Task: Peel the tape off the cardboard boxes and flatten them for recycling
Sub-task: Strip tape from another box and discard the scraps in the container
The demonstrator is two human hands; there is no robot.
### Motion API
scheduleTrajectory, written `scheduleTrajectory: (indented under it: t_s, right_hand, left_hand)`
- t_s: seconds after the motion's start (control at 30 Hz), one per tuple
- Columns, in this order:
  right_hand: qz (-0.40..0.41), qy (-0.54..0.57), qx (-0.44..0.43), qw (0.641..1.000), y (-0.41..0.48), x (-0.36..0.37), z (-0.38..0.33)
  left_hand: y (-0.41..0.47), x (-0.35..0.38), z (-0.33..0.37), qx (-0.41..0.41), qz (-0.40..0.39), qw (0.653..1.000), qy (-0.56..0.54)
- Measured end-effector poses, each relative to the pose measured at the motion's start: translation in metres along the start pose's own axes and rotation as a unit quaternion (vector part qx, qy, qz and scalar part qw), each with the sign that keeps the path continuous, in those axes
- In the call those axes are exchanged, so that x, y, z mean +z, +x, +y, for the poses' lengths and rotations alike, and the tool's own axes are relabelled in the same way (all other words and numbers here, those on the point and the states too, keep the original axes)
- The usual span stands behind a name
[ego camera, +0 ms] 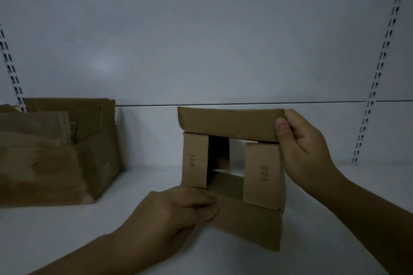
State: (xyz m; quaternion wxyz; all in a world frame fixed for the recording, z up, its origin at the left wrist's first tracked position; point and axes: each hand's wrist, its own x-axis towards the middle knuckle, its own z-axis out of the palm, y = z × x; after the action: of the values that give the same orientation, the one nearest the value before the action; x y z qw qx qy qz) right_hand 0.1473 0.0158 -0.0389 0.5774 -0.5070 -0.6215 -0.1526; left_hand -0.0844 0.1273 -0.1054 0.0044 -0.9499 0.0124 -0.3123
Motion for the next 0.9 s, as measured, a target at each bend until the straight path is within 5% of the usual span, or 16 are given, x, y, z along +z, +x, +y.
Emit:
scheduleTrajectory:
  t_s: [0.2,0.33,0.53,0.73,0.8,0.9]
  right_hand:
    - [-0.056,-0.085,-0.138,0.985,-0.024,0.022,-0.040]
    - [-0.076,-0.111,-0.209,0.969,-0.025,0.040,-0.041]
    - [-0.004,-0.149,-0.129,0.980,-0.011,0.029,-0.048]
    - [-0.081,-0.125,0.037,0.988,-0.057,0.041,-0.027]
    - [-0.075,-0.125,0.047,0.988,-0.062,0.047,-0.027]
    - [-0.068,-0.103,0.055,0.991,-0.060,0.052,-0.028]
  left_hand:
    - [-0.030,-0.002,-0.007,-0.002,0.006,0.991,-0.137]
    - [-0.041,0.003,-0.017,-0.021,0.010,0.995,-0.096]
    - [-0.027,0.004,-0.018,-0.030,0.105,0.994,0.021]
    - [-0.049,0.015,-0.020,-0.026,-0.020,0.999,-0.010]
    - [-0.049,0.011,-0.021,-0.132,-0.022,0.986,-0.102]
    - [-0.031,0.003,-0.027,-0.418,0.090,0.850,-0.309]
